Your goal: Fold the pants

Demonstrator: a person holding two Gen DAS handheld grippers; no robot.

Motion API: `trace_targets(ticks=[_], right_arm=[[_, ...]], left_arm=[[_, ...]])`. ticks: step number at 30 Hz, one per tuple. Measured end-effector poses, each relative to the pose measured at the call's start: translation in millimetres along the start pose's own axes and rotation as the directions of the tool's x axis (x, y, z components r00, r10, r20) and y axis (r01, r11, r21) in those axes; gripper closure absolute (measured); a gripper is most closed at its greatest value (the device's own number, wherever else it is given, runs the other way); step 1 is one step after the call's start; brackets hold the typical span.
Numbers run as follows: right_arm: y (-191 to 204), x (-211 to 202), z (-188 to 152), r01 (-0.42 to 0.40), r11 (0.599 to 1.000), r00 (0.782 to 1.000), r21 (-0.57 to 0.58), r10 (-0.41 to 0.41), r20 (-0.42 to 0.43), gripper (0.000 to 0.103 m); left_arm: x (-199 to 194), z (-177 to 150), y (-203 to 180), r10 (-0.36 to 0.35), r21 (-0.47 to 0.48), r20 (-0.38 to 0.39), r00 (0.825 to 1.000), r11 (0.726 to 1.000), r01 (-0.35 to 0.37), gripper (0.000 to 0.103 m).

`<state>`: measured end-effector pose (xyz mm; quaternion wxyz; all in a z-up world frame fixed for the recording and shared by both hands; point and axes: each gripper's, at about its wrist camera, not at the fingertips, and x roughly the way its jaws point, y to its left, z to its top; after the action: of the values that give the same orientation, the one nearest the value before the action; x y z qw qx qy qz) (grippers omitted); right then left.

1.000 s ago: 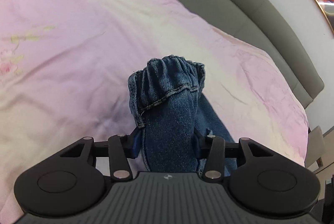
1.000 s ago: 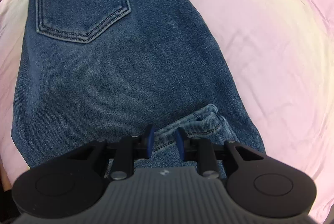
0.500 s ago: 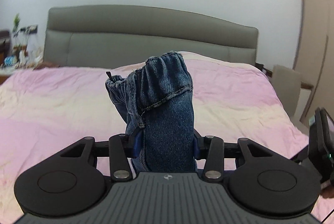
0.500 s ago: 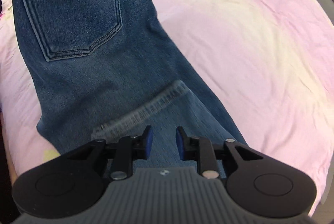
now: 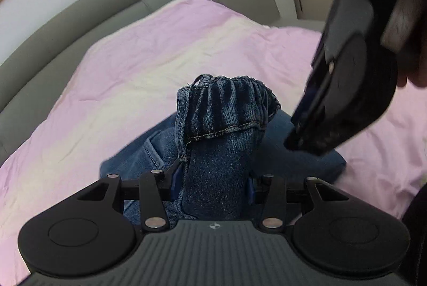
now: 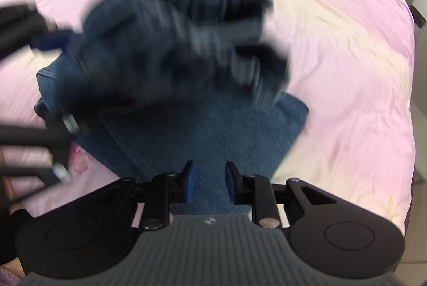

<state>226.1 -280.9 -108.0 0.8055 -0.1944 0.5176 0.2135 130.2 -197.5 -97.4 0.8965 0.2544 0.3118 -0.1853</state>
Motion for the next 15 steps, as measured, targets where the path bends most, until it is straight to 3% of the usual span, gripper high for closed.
trace_targets(ticks=[2, 5, 11, 13, 15], right_arm=[[-7, 0, -13, -0.006, 1.000, 1.000, 0.026, 0.006, -0.001, 0.083], [-12, 0, -30, -0.023, 0.998, 1.000, 0.057, 0.023, 0.003, 0.082], [-18, 1, -40, -0.046, 0.993, 0.999, 0.111, 0.043, 0.023, 0.081], [-19, -6, -39, -0.059, 0.989, 0.997, 0.137, 0.053, 0.047, 0.074], [-25, -19, -42, -0.069, 0.984, 0.996, 0.161, 0.059, 0.066, 0.074]], left_arm=[[10, -7, -16, 0.011, 0.048, -0.022, 1.000, 0.999, -0.010, 0.052], [13, -10, -16, -0.029, 0.026, -0.040, 0.999, 0.999, 0.030, 0.049], [13, -8, 19, -0.201, -0.161, -0.011, 0.979, 0.967, 0.197, 0.038], [9, -10, 24, -0.237, -0.193, -0.001, 0.972, 0.953, 0.232, 0.036], [6, -12, 30, -0.266, -0.203, 0.004, 0.964, 0.944, 0.261, 0.034]])
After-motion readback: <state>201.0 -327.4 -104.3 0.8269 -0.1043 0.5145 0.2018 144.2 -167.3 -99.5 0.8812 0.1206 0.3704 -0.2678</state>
